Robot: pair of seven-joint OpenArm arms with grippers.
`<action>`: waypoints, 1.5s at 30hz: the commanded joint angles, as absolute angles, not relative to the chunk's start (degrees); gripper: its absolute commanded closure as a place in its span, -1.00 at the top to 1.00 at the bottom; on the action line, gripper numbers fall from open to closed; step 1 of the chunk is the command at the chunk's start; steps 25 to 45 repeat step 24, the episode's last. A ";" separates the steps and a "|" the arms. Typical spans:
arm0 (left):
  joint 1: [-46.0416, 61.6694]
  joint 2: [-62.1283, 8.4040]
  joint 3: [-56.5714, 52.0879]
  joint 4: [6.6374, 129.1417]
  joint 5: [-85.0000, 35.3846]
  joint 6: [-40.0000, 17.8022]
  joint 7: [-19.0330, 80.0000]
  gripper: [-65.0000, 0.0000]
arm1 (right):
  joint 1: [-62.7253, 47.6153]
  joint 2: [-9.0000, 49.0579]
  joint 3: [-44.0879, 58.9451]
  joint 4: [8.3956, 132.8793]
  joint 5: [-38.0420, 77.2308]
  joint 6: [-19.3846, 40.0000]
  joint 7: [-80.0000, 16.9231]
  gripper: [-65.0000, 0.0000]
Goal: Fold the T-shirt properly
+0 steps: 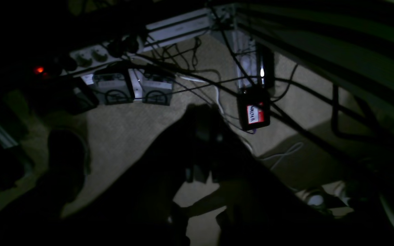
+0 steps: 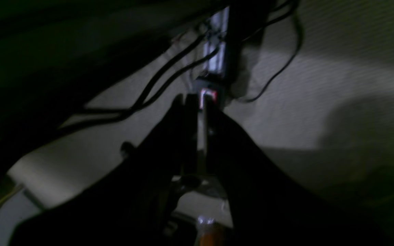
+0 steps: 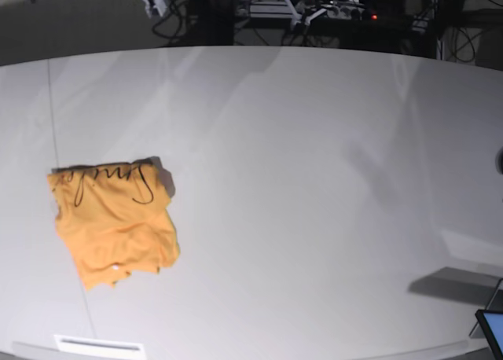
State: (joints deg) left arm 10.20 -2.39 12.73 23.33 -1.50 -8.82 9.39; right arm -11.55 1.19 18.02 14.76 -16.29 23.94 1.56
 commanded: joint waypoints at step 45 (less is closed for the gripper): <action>10.42 -2.51 12.53 23.52 -1.63 -8.48 9.01 -1.00 | -9.01 -0.31 18.07 15.16 -10.33 20.62 0.13 -0.89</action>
